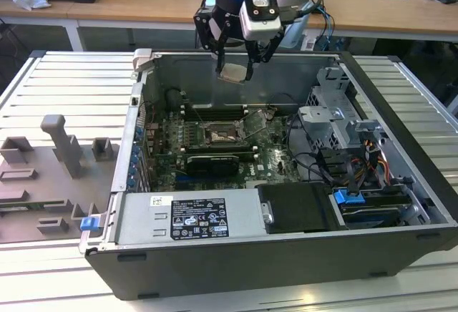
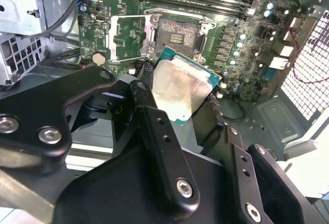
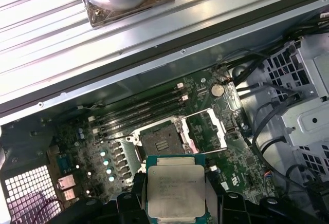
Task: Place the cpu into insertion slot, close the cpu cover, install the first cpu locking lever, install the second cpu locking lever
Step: 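Place the cpu into insertion slot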
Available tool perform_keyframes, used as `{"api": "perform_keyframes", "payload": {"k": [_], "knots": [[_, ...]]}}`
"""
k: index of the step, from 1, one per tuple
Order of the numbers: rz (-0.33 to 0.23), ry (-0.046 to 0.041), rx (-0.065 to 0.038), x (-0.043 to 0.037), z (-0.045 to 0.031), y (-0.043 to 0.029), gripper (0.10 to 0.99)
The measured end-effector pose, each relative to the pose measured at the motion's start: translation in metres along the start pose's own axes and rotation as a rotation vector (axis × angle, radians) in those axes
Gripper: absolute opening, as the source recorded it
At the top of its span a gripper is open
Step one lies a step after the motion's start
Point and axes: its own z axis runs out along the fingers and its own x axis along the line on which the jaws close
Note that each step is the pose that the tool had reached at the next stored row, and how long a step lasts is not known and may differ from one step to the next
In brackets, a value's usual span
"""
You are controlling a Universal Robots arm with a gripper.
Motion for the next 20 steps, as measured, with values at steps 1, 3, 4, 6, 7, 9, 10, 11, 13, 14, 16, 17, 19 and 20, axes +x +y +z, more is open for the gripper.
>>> {"api": "perform_keyframes", "payload": {"k": [1, 3, 4, 6, 7, 9, 10, 11, 13, 14, 16, 17, 19, 20], "knots": [[0.003, -0.0003, 0.000, 0.0000, 0.0000, 0.0000, 0.541], [0.015, -0.0013, 0.000, 0.0000, 0.0000, 0.0000, 0.541], [0.020, -0.0018, 0.000, 0.0000, 0.0000, 0.0000, 0.541], [0.026, -0.0023, 0.000, 0.0000, 0.0001, 0.0000, 0.541], [0.029, -0.0026, 0.000, 0.0000, 0.0003, 0.0000, 0.541], [0.031, -0.0028, -0.001, 0.0000, 0.0011, -0.0001, 0.541], [0.032, -0.0029, -0.001, 0.0000, 0.0016, -0.0001, 0.541], [0.033, -0.0030, -0.001, -0.0001, 0.0022, -0.0002, 0.541], [0.035, -0.0031, -0.001, -0.0001, 0.0034, -0.0003, 0.541], [0.036, -0.0033, -0.001, -0.0001, 0.0037, -0.0003, 0.541], [0.039, -0.0034, -0.001, -0.0001, 0.0044, -0.0004, 0.541], [0.039, -0.0036, -0.001, -0.0001, 0.0046, -0.0004, 0.541], [0.042, -0.0038, -0.001, -0.0001, 0.0053, -0.0005, 0.541], [0.043, -0.0038, -0.001, -0.0001, 0.0055, -0.0005, 0.541]]}}
